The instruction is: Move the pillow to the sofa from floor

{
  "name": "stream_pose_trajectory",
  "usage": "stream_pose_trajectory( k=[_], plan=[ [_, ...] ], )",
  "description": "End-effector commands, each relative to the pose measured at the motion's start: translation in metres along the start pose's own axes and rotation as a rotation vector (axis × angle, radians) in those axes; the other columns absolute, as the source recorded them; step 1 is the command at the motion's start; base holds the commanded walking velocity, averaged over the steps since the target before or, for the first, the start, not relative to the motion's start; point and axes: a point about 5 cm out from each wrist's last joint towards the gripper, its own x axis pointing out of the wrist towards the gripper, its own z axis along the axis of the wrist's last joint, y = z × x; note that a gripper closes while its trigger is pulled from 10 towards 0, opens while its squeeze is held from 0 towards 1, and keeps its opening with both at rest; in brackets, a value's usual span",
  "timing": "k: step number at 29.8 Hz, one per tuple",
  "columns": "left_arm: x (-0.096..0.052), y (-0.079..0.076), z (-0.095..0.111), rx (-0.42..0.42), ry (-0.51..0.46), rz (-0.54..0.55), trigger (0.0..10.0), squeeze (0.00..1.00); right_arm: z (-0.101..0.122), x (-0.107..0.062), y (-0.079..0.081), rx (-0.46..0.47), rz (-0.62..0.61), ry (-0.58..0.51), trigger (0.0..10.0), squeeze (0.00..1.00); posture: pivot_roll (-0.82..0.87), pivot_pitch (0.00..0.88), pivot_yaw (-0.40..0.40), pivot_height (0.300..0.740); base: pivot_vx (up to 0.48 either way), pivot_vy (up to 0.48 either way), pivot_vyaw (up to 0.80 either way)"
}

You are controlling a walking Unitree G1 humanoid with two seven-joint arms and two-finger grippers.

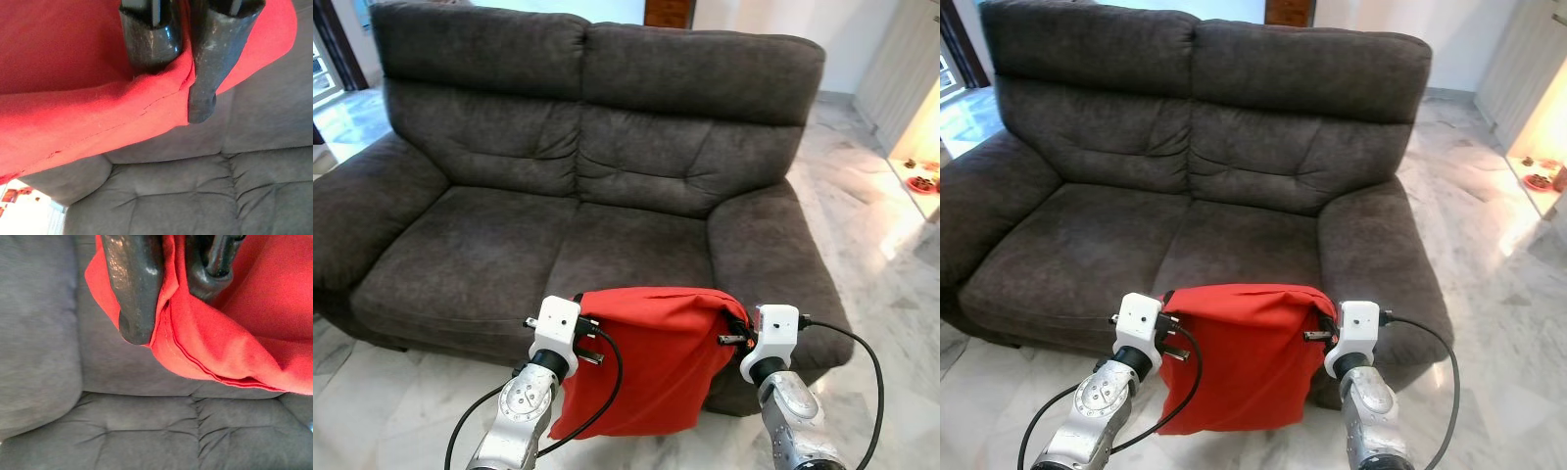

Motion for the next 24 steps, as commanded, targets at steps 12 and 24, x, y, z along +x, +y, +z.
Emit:
stream_pose_trajectory(
  k=[12,24],
  plan=[
    [0.000,0.010,0.018,-0.008,-0.089,-0.001,10.0,0.00,0.012,0.002,-0.008,0.022,-0.054,-0.055,10.0,0.00,0.08,0.092,-0.044,0.740,0.000,0.000,-0.26],
    [-0.008,0.033,0.026,0.085,-0.103,0.067,10.0,0.00,0.022,0.000,-0.014,0.029,-0.111,-0.127,10.0,0.00,0.08,0.092,-0.040,0.740,0.000,0.000,-0.33]
  ],
)
